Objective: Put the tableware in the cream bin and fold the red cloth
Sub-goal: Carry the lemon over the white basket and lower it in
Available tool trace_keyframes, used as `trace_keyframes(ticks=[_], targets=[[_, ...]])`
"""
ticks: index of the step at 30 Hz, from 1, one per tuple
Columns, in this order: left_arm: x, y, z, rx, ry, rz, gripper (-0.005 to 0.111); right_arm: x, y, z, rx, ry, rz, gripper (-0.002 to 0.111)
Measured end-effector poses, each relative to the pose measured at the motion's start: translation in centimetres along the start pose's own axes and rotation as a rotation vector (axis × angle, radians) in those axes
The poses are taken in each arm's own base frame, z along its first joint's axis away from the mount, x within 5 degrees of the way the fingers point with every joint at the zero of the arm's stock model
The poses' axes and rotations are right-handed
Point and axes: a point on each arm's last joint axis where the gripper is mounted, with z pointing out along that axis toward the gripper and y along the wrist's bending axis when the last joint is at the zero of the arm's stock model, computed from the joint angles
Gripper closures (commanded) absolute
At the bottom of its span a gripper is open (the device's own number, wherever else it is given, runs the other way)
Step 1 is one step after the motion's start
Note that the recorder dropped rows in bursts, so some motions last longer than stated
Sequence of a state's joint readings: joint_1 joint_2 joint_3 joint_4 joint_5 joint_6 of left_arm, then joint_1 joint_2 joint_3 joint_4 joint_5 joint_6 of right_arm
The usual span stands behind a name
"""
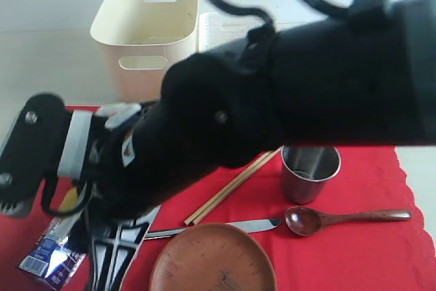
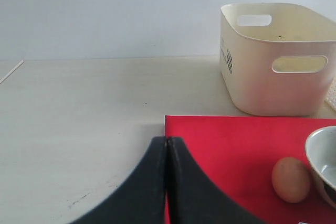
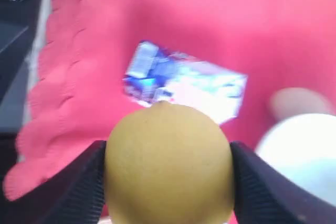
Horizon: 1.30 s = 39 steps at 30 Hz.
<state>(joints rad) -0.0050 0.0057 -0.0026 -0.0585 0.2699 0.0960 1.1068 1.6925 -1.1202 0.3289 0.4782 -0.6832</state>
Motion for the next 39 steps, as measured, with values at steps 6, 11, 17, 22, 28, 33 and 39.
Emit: trace_keyframes(ticks=[6,11,17,22,28,33,39], targets=[[0.0,0.0,0.0,0.0,0.0,0.0,0.106,1.0,-4.8,-2.9,0.172,-0.056,0.122,0.108],[0.0,0.0,0.0,0.0,0.0,0.0,0.106,3.2,-9.0,-3.2,0.276,-0.063,0.252,0.108],[0.0,0.0,0.0,0.0,0.0,0.0,0.106,6.5,-13.7,-2.3,0.397,-0.077,0.413,0.108],[0.0,0.0,0.0,0.0,0.0,0.0,0.106,9.6,-17.7,-1.4,0.542,-0.131,0.494,0.108],[0.0,0.0,0.0,0.0,0.0,0.0,0.106,13.6,-21.5,0.0,0.712,-0.214,0.65,0.108],[0.0,0.0,0.0,0.0,0.0,0.0,0.106,16.2,-22.8,1.1,0.787,-0.234,0.79,0.108],[0.0,0.0,0.0,0.0,0.0,0.0,0.106,17.0,-22.8,2.2,0.781,-0.21,0.811,0.108]])
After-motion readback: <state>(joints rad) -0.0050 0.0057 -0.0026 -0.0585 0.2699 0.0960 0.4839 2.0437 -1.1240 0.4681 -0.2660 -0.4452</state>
